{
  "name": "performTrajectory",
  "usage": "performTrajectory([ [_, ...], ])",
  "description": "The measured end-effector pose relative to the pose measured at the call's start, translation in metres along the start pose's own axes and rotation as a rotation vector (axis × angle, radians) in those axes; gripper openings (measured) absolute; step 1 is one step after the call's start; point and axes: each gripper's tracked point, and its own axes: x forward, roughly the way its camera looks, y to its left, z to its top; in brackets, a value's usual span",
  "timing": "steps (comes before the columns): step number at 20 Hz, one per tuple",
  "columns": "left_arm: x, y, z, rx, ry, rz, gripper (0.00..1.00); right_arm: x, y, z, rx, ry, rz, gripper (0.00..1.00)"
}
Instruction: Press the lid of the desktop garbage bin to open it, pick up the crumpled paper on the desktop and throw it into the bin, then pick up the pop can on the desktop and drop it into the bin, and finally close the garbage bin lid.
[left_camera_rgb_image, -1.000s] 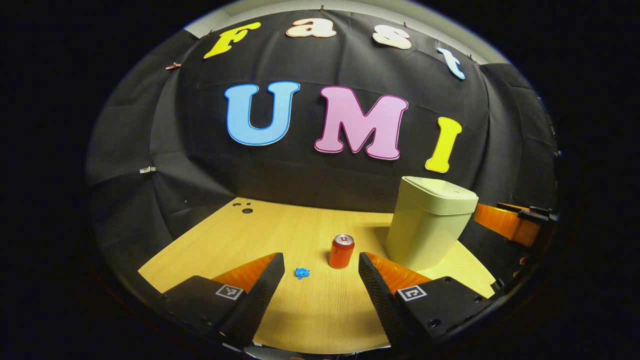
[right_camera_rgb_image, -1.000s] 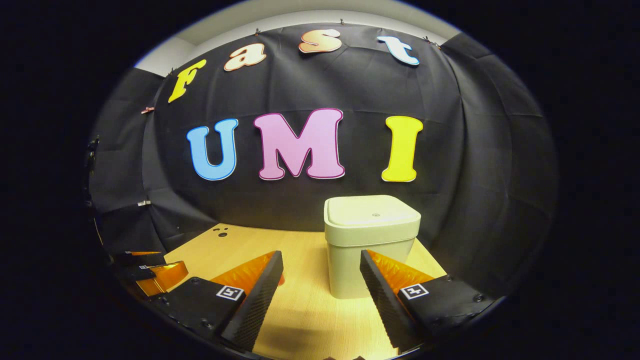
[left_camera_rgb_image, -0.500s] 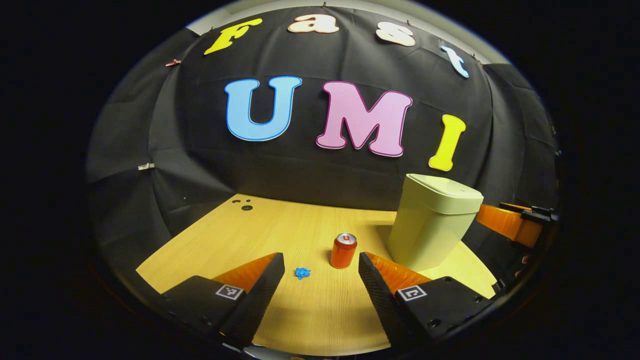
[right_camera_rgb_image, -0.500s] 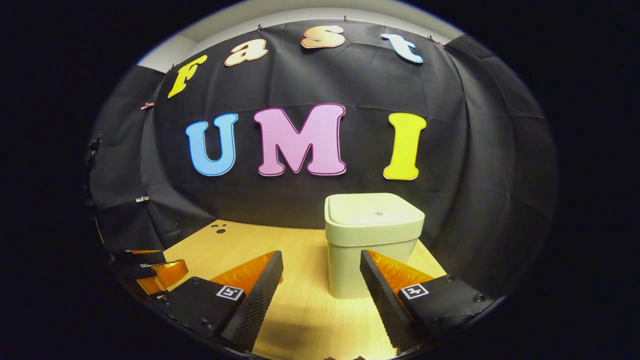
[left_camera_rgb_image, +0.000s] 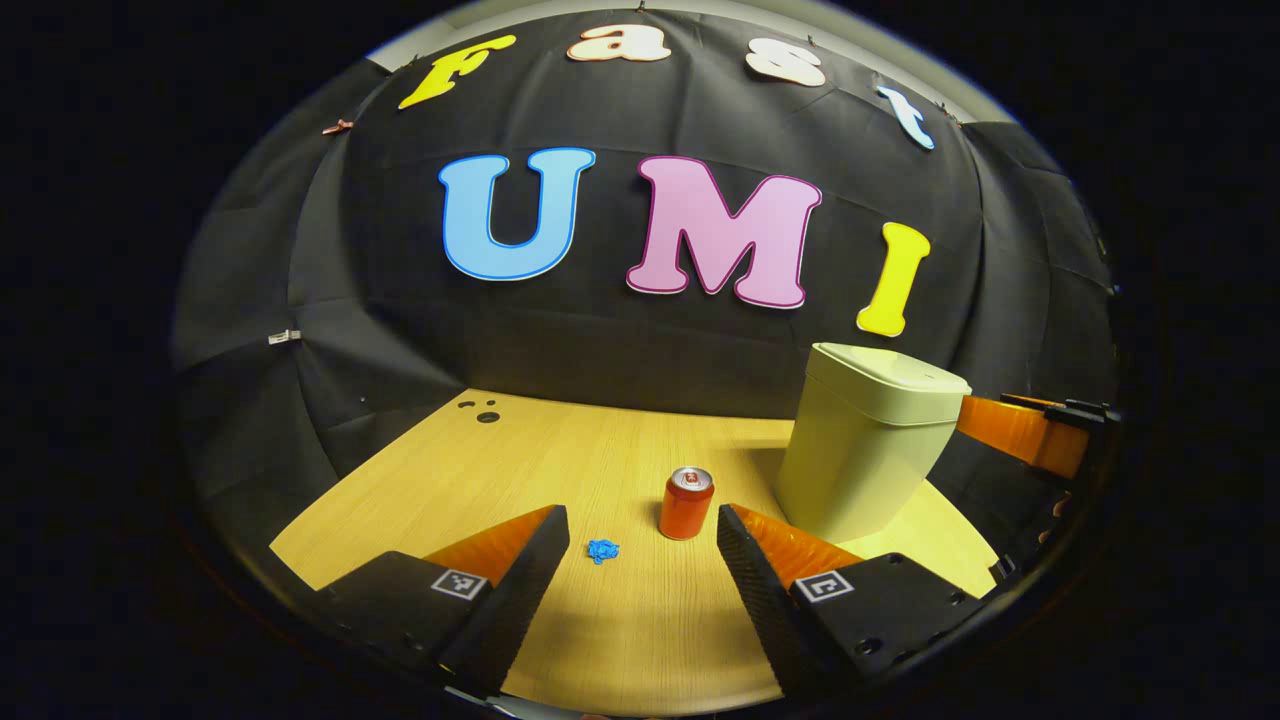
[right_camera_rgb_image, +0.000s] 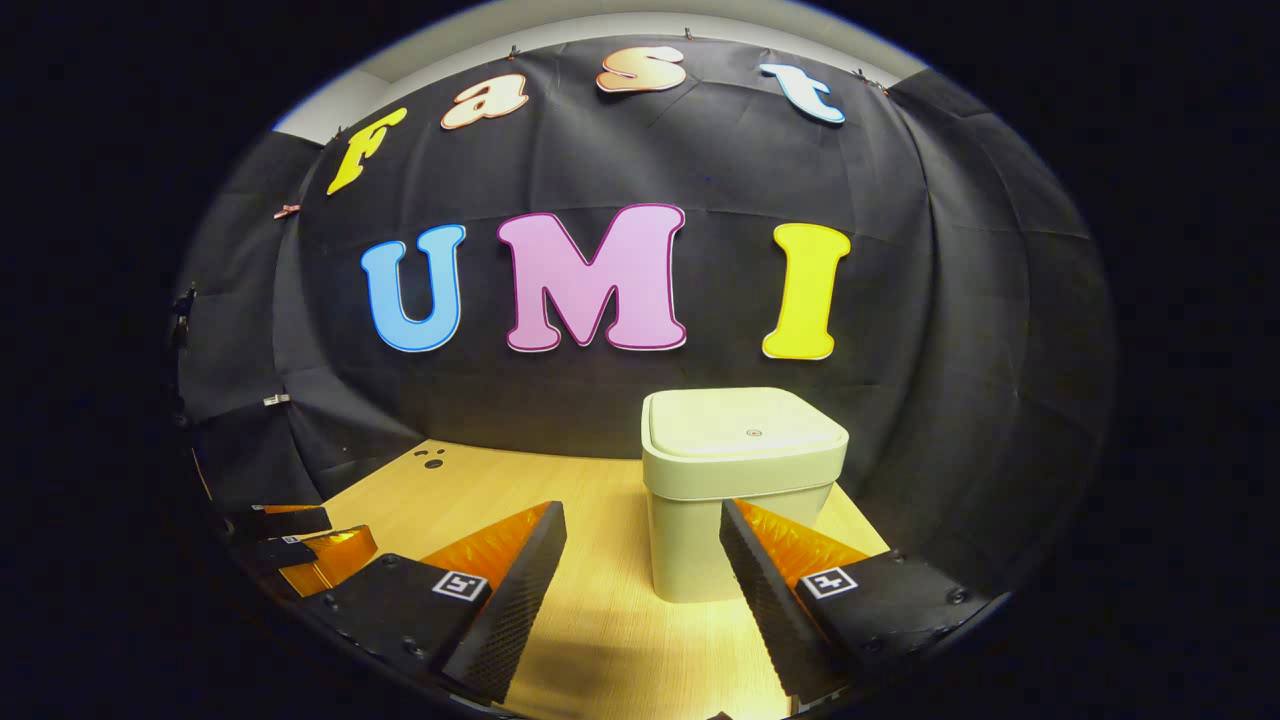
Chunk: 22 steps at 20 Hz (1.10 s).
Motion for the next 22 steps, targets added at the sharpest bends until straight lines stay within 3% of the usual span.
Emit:
performTrajectory([
  [6,0.010,0.003,-0.001,0.013,0.008,-0.002,0.96,0.007,0.006,0.006,-0.020,-0.010,0.009,0.95],
  [9,0.013,0.004,0.000,0.016,0.009,-0.003,0.96,0.010,0.011,0.008,-0.026,-0.019,0.015,0.70],
  [14,0.014,0.009,-0.002,0.037,0.013,-0.002,0.96,0.010,0.026,0.007,-0.035,-0.013,0.054,0.64],
  [15,0.015,0.009,-0.003,0.037,0.017,-0.002,0.96,0.011,0.027,0.008,-0.037,-0.010,0.057,0.54],
  [16,0.016,0.011,-0.004,0.034,0.019,-0.004,0.96,0.011,0.027,0.008,-0.040,-0.009,0.055,0.49],
  [17,0.017,0.012,-0.004,0.032,0.018,-0.004,0.96,0.012,0.027,0.008,-0.046,-0.010,0.053,0.34],
  [18,0.019,0.012,-0.003,0.032,0.018,-0.002,0.96,0.012,0.028,0.008,-0.052,-0.007,0.053,0.33],
  [19,0.019,0.012,-0.003,0.031,0.019,-0.003,0.96,0.013,0.028,0.007,-0.062,-0.002,0.051,0.22],
  [20,0.020,0.011,-0.002,0.031,0.020,-0.006,0.96,0.015,0.026,0.007,-0.070,0.000,0.043,0.21],
  [21,0.020,0.010,-0.004,0.031,0.023,-0.011,0.96,0.014,0.026,0.010,-0.069,-0.001,0.049,0.06],
  [22,0.021,0.008,-0.006,0.034,0.028,-0.016,0.96,0.016,0.030,0.012,-0.067,0.001,0.071,0.05],
])
